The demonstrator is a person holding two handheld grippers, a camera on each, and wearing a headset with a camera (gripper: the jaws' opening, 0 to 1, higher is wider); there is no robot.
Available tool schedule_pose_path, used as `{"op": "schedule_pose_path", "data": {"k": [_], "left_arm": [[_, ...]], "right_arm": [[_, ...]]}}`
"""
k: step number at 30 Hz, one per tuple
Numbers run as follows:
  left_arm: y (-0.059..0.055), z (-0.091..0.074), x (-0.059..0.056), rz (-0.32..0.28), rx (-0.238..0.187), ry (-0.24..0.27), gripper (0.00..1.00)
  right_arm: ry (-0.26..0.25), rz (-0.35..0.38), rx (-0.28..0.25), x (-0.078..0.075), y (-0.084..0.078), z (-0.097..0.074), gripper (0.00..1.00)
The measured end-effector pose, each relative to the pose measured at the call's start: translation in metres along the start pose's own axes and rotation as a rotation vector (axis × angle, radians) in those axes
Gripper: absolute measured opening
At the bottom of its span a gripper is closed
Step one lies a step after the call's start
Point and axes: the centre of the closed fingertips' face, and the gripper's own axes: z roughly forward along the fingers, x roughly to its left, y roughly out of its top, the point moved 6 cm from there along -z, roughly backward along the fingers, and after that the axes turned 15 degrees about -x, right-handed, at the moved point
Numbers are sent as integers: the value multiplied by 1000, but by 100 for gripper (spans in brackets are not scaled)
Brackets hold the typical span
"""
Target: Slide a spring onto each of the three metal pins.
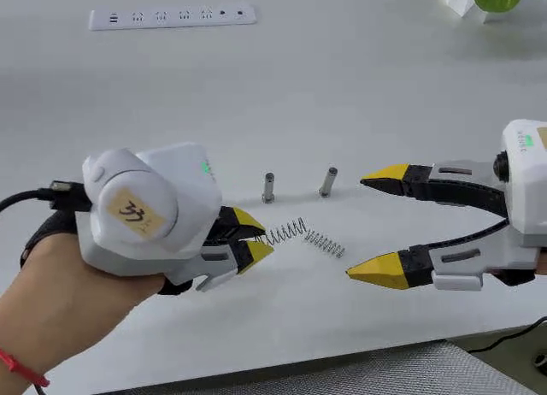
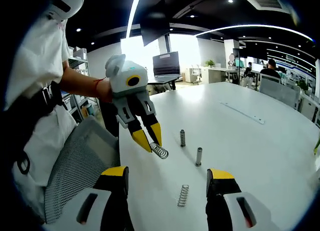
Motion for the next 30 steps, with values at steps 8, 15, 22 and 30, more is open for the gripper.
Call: {"op": "schedule_pose_path", "data": {"k": [8, 15, 22, 30], "left_arm": [[8, -14, -1, -40, -103, 29, 6], [18, -23, -2, -76, -212, 36, 6], [25, -28, -5, -108, -289, 41, 6], [31, -30, -6, -153, -358, 42, 6]], "right_arm": [[16, 35, -60, 6, 22, 19, 46], [18, 105, -142, 8, 37, 30, 34], [21, 146, -166, 12, 41, 37, 29], [11, 239, -241, 14, 47, 41, 19]]}}
